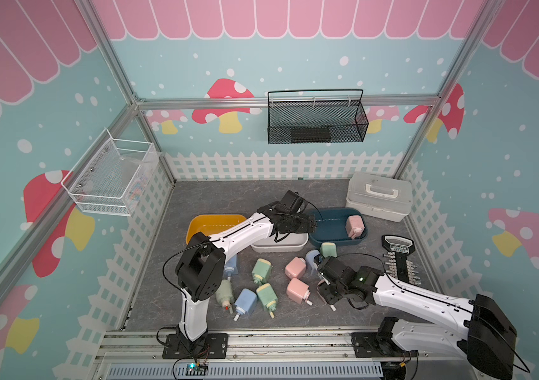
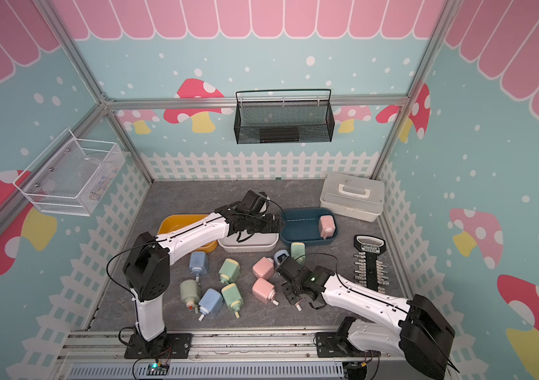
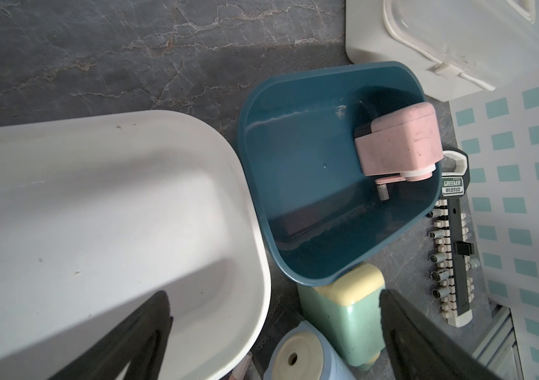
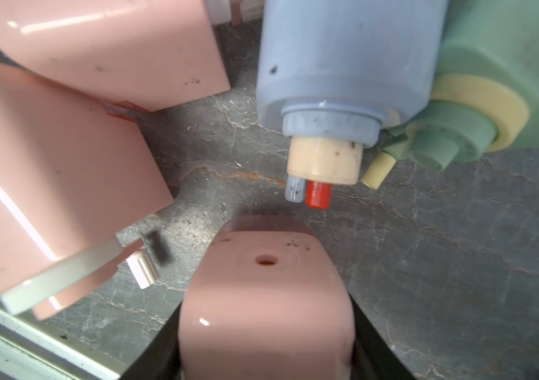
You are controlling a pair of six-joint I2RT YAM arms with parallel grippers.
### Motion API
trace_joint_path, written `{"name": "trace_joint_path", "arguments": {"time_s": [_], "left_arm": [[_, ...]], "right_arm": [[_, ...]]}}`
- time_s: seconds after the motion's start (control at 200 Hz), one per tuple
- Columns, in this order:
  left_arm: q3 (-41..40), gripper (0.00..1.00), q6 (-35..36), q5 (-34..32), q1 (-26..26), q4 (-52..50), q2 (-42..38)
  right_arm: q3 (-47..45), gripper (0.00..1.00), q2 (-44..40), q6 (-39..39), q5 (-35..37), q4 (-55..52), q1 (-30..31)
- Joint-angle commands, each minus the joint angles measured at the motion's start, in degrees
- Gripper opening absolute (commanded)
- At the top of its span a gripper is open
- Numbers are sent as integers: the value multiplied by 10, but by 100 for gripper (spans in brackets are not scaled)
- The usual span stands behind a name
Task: Place the pencil sharpeners by color into the storage box
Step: Pick up the pencil sharpener from the center of the board.
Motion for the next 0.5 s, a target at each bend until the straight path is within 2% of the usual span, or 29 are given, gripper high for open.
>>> {"name": "trace_joint_path", "arguments": {"time_s": [0.0, 0.1, 0.19, 0.24, 0.34, 0.495], "left_arm": [[-4, 99, -4, 10, 3, 8, 8], [-4, 99, -4, 11, 4, 7, 9], [-4, 99, -4, 12, 4, 7, 9], [-4, 99, -4, 11, 3, 6, 9], [-1, 99, -3, 14, 4, 5, 10], [5, 99, 10, 26, 4, 6, 14]], "right_arm": [[-2, 35, -9, -6, -7, -9, 5], [1, 27, -5, -12, -12, -8, 4], [4, 24, 4, -16, -18, -12, 5], [7, 18, 8, -19, -21, -17, 5], [13, 0, 9, -14, -8, -35, 4], [18, 0, -6, 3, 24, -57, 4]]}}
